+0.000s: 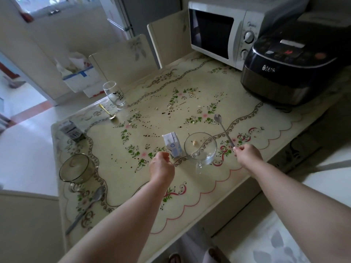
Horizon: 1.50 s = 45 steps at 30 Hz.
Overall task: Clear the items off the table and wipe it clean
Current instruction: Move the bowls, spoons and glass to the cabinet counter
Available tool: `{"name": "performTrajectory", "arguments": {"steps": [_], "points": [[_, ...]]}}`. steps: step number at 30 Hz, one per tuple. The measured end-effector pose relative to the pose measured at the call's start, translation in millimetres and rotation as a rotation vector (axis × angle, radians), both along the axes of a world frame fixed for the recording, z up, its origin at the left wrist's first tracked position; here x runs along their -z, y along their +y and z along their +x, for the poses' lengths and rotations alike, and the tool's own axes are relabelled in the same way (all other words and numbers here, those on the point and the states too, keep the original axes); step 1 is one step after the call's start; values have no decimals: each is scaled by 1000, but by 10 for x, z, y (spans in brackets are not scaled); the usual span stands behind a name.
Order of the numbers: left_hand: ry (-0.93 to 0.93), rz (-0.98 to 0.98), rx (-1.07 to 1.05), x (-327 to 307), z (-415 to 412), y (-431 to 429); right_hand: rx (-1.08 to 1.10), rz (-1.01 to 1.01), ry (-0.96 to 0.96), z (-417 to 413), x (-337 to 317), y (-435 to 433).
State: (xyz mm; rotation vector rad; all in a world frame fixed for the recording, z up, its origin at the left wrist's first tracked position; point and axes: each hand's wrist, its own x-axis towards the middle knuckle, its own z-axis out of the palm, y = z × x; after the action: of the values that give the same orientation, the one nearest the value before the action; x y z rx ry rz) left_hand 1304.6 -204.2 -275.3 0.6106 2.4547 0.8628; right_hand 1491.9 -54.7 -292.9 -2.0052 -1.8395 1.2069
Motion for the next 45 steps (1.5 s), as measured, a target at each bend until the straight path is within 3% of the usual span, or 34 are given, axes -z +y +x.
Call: {"name": "performTrajectory", "arguments": {"steps": [3, 6, 13, 21, 36, 41, 45], "points": [[-26, -11, 13, -31, 15, -1, -39, -6, 178, 25, -134, -97], [-18, -36, 45, -62, 30, 27, -134, -19, 222, 82, -281, -198], [-20, -24, 85, -98, 92, 49, -298, -4, 35, 218, -497, -377], [-10, -17, 108, -137, 90, -13, -399, 145, 12, 23, -698, -436], [-16, 23, 25, -83, -101, -246, -410, 341, -233, -252, -699, -481], [-21, 58, 42, -88, -168, -319, -444, 484, -177, -417, -819, -598], [-40, 74, 31, -85, -367, -547, -496, 489, -110, -737, -863, -809]]}}
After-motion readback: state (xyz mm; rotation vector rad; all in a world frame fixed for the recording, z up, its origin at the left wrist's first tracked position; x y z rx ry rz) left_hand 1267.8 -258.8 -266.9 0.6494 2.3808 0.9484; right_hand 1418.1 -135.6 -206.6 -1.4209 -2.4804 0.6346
